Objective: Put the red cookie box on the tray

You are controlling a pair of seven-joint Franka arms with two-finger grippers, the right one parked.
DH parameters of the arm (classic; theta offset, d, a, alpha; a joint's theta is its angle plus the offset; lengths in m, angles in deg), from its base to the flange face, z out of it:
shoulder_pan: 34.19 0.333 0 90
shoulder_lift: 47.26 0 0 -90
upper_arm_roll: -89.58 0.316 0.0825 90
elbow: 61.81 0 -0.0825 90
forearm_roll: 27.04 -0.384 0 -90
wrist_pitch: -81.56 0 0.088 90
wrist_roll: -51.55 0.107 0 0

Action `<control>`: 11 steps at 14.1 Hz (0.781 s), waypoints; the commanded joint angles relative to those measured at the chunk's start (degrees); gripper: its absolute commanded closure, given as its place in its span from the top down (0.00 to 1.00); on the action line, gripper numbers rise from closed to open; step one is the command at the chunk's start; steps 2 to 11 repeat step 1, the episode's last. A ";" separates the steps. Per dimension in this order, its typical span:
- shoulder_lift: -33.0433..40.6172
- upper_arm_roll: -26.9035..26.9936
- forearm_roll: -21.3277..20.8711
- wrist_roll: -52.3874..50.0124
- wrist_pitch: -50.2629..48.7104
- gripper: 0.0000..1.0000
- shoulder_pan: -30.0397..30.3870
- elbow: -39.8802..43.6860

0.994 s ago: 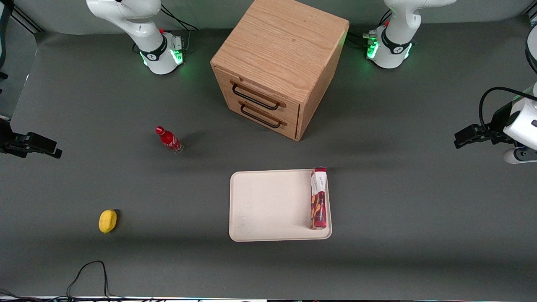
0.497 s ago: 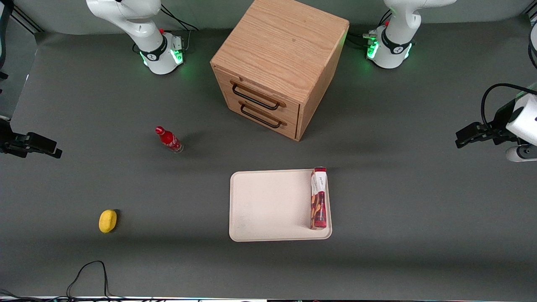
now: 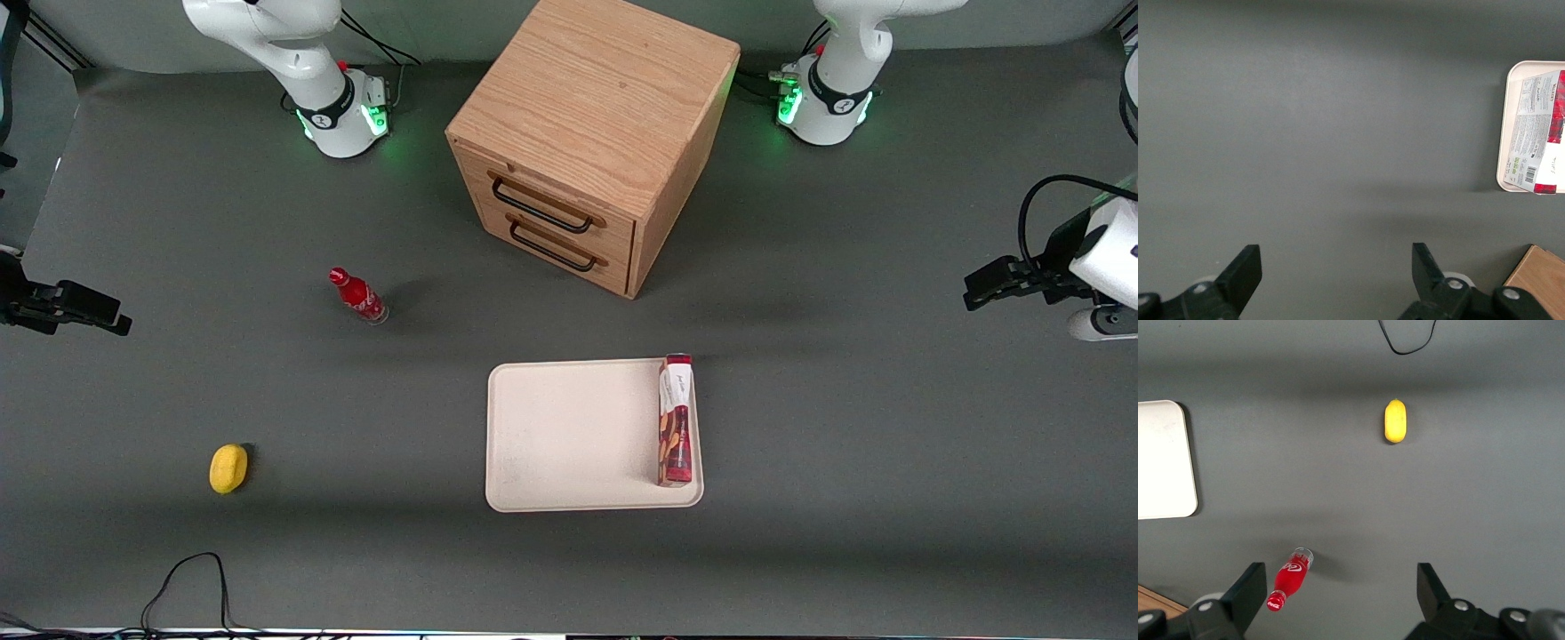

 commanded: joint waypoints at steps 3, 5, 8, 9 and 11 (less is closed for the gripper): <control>1.02 0.20 0.68 1.09 -1.37 1.00 -0.35 0.07; 1.02 0.20 0.68 1.09 -1.37 1.00 -0.35 0.07; 1.02 0.20 0.68 1.09 -1.37 1.00 -0.35 0.07; 1.02 0.20 0.68 1.09 -1.37 1.00 -0.35 0.07; 1.02 0.20 0.68 1.09 -1.37 1.00 -0.35 0.07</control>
